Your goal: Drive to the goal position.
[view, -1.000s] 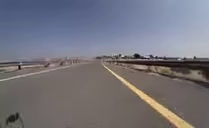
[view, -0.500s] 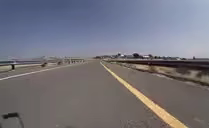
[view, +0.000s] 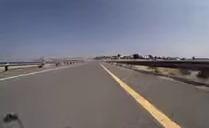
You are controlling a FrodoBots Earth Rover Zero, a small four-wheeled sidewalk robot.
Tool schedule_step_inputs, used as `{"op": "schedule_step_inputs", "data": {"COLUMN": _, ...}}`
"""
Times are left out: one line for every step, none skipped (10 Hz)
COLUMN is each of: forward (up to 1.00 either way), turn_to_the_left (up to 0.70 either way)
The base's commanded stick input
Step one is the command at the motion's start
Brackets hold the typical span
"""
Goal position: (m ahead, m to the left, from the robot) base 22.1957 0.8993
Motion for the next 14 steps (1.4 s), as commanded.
{"op": "schedule_step_inputs", "data": {"forward": 1.0, "turn_to_the_left": 0.0}}
{"op": "schedule_step_inputs", "data": {"forward": 1.0, "turn_to_the_left": 0.0}}
{"op": "schedule_step_inputs", "data": {"forward": 1.0, "turn_to_the_left": 0.0}}
{"op": "schedule_step_inputs", "data": {"forward": 1.0, "turn_to_the_left": 0.0}}
{"op": "schedule_step_inputs", "data": {"forward": 1.0, "turn_to_the_left": 0.0}}
{"op": "schedule_step_inputs", "data": {"forward": 1.0, "turn_to_the_left": 0.0}}
{"op": "schedule_step_inputs", "data": {"forward": 1.0, "turn_to_the_left": 0.0}}
{"op": "schedule_step_inputs", "data": {"forward": 1.0, "turn_to_the_left": 0.0}}
{"op": "schedule_step_inputs", "data": {"forward": 1.0, "turn_to_the_left": 0.0}}
{"op": "schedule_step_inputs", "data": {"forward": 1.0, "turn_to_the_left": 0.0}}
{"op": "schedule_step_inputs", "data": {"forward": 1.0, "turn_to_the_left": 0.0}}
{"op": "schedule_step_inputs", "data": {"forward": 1.0, "turn_to_the_left": 0.0}}
{"op": "schedule_step_inputs", "data": {"forward": 1.0, "turn_to_the_left": 0.0}}
{"op": "schedule_step_inputs", "data": {"forward": 1.0, "turn_to_the_left": 0.0}}
